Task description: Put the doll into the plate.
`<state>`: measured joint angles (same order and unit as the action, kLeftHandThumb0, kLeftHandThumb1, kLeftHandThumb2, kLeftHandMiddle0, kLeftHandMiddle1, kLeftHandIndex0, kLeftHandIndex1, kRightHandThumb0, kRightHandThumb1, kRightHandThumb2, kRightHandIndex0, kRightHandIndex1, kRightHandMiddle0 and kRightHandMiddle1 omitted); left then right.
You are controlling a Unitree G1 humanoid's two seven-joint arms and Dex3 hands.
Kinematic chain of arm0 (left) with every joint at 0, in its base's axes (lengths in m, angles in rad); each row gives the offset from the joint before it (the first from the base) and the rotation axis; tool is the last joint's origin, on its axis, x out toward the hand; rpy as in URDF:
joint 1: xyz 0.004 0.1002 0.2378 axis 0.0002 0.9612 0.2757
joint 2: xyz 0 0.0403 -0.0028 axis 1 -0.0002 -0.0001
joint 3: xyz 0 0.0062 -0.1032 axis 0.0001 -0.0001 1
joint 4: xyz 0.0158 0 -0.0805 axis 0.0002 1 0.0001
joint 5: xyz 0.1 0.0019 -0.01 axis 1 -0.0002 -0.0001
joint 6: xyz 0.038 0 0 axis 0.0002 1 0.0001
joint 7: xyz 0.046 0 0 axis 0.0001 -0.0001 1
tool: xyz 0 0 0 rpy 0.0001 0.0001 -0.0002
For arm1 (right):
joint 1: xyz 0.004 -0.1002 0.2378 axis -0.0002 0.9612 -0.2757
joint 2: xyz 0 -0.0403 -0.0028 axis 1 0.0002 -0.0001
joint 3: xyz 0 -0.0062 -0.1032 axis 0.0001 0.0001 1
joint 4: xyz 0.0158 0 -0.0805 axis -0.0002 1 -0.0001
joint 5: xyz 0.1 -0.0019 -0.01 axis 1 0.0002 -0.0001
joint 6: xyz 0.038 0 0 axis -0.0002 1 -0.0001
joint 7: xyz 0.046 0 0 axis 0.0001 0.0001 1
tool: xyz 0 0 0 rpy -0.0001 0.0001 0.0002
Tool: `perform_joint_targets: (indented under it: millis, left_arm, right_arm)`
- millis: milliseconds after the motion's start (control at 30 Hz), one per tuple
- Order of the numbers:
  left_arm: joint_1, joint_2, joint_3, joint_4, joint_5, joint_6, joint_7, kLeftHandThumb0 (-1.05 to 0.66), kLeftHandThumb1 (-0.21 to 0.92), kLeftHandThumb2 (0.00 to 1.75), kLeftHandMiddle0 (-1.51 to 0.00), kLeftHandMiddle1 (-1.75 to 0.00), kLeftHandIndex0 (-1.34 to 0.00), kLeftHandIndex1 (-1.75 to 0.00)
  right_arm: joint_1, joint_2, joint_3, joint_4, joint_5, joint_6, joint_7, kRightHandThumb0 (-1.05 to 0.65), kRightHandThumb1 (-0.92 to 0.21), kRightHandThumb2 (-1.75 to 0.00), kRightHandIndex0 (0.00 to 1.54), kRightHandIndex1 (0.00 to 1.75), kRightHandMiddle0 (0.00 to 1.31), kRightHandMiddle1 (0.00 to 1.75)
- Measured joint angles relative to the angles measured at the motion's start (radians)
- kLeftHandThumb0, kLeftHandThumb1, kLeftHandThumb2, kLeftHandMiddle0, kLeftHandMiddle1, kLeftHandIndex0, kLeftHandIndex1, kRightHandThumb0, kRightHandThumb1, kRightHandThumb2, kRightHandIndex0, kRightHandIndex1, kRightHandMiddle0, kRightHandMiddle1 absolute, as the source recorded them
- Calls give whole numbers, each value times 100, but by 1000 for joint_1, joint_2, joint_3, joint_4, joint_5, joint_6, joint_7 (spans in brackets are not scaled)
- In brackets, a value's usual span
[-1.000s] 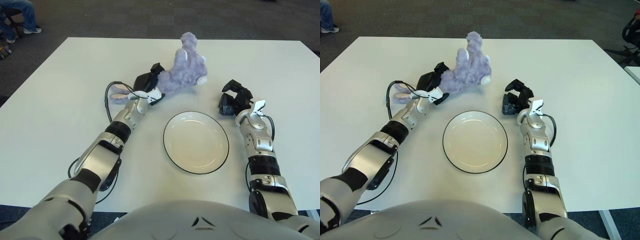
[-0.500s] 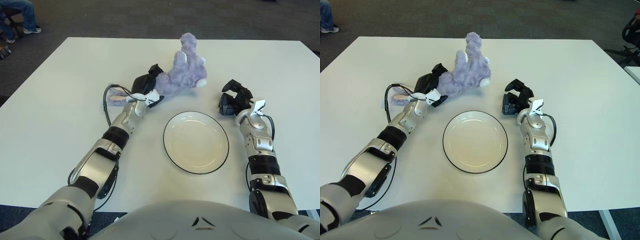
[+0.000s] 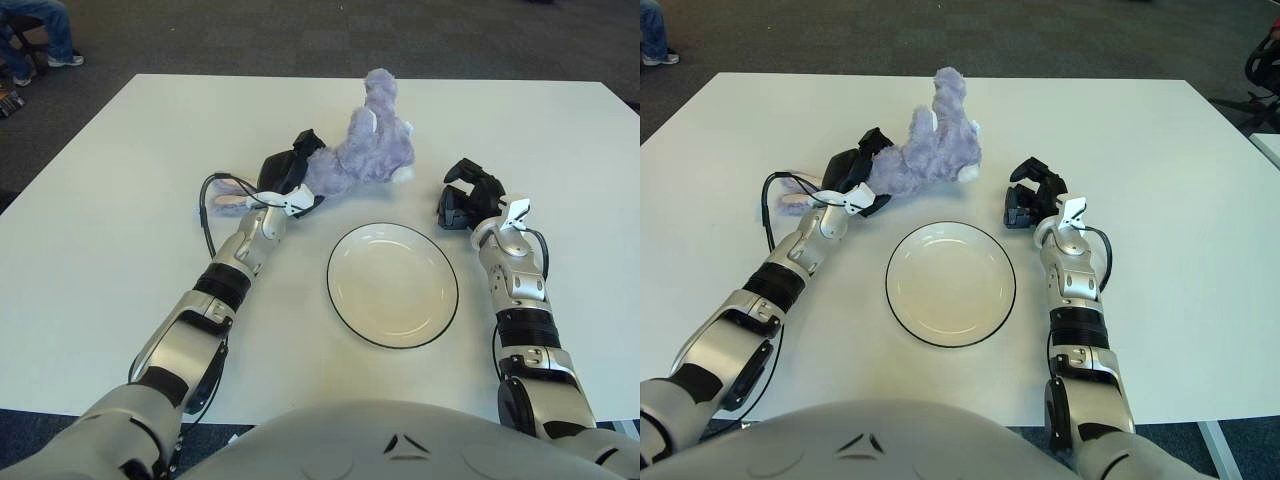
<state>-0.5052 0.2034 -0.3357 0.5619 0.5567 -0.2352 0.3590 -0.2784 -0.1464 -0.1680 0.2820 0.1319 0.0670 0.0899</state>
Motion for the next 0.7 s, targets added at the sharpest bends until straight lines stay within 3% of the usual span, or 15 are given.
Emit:
perform_joint_targets:
  millis: [700]
  left_arm:
    - [31, 20, 36, -104, 8, -65, 17, 0, -10, 175, -96, -162, -70, -175]
  right_arm:
    - [-3, -6, 5, 7, -5, -6, 1, -1, 1, -170, 85, 175, 64, 175]
